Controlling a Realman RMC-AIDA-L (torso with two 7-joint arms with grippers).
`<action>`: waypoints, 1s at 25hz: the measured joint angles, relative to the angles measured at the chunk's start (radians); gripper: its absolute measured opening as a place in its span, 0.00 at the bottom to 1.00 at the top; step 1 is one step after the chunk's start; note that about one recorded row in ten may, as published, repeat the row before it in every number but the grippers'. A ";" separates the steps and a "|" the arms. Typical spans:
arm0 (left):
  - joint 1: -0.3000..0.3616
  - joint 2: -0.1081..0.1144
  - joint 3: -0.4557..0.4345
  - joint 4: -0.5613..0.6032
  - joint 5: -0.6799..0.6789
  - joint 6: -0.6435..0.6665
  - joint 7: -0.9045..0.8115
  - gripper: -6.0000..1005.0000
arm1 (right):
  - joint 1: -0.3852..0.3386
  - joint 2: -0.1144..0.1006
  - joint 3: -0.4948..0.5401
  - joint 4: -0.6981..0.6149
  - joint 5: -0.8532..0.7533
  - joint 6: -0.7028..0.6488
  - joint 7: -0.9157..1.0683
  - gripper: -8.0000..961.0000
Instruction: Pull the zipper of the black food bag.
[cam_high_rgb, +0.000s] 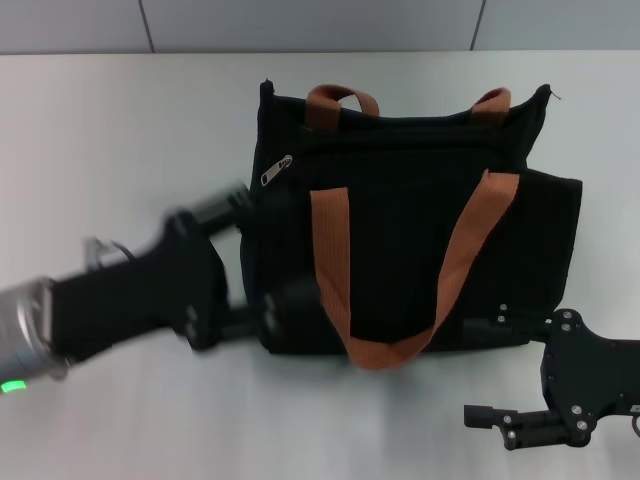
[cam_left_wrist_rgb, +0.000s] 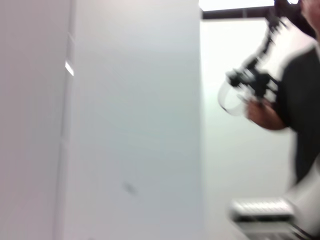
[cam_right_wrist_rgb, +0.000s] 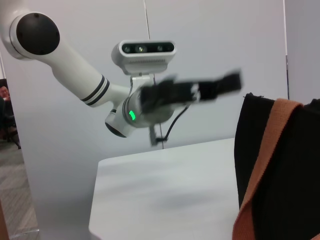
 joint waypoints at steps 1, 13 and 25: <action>0.006 0.003 -0.001 0.000 -0.057 -0.002 -0.004 0.82 | -0.001 0.000 0.000 0.000 0.000 0.000 0.000 0.83; 0.016 0.092 -0.027 0.041 -0.105 -0.281 -0.106 0.81 | -0.007 0.000 0.000 0.000 0.000 -0.003 -0.005 0.82; -0.036 0.038 -0.028 0.085 0.074 -0.447 -0.118 0.81 | -0.006 0.000 0.000 0.000 0.000 -0.004 0.001 0.81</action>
